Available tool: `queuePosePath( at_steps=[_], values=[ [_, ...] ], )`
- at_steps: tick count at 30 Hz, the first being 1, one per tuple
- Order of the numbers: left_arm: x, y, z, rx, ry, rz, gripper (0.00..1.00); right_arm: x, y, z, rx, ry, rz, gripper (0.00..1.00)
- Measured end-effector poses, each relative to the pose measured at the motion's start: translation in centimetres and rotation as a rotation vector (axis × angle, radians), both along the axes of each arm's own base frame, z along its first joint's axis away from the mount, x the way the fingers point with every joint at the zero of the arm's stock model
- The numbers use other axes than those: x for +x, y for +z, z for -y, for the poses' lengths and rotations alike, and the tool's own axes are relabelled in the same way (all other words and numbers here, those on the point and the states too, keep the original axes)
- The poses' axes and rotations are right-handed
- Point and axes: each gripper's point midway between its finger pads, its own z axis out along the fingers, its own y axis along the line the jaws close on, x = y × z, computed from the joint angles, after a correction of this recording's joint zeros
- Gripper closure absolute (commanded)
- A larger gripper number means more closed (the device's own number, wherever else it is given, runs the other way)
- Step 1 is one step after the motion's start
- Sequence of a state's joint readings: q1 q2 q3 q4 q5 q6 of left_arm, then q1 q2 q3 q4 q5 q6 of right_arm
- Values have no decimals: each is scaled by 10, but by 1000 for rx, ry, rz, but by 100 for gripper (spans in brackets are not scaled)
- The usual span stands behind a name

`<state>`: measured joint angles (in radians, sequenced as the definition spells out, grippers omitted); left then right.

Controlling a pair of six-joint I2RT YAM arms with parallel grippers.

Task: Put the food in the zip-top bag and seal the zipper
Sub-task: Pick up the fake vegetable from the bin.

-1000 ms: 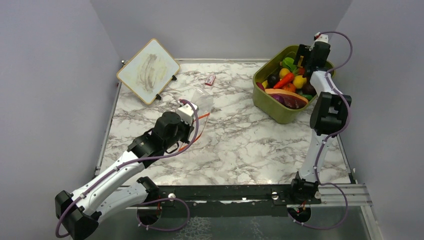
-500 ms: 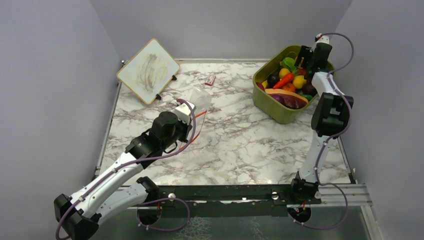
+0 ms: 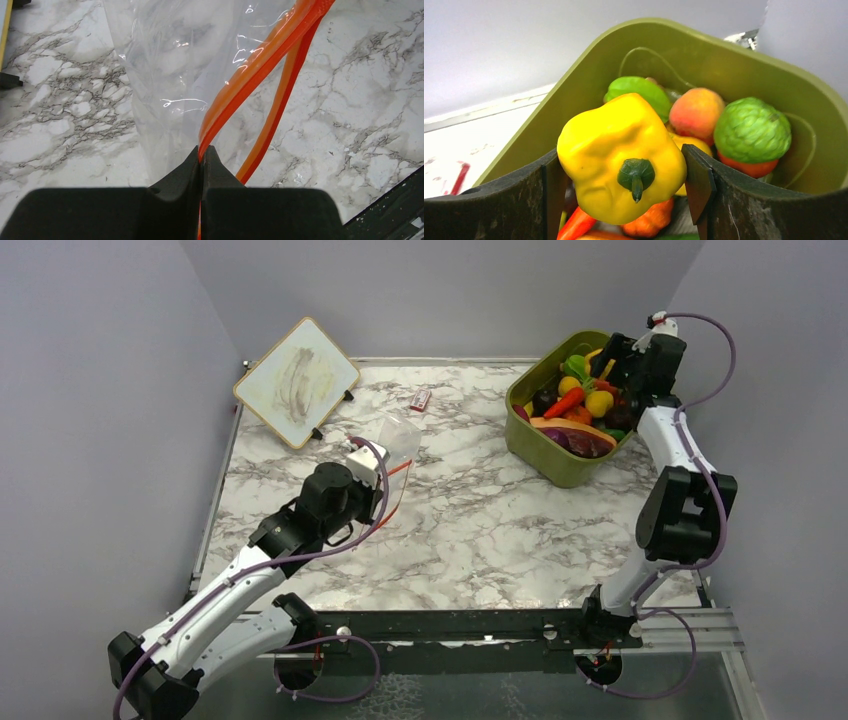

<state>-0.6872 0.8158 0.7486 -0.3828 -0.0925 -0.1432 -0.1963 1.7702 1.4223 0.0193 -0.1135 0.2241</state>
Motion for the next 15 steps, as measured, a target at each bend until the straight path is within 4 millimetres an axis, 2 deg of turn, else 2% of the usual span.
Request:
queuePosePath(
  at_steps=[4,9,11,15],
  values=[
    [0,-3,2,-1,-3,-15,100,-21,6,-19,51,54,-15,53],
    [2,-7,6,-3,-1,-40,100,-76,17,-55,129,137,-25,53],
    [3,-7,7,-6,1,-48,100,-101,25,-73,153,183,-10,53],
    [5,-5,12,-24,10,-67,100,-137,46,-111,179,293,27,53]
  ],
)
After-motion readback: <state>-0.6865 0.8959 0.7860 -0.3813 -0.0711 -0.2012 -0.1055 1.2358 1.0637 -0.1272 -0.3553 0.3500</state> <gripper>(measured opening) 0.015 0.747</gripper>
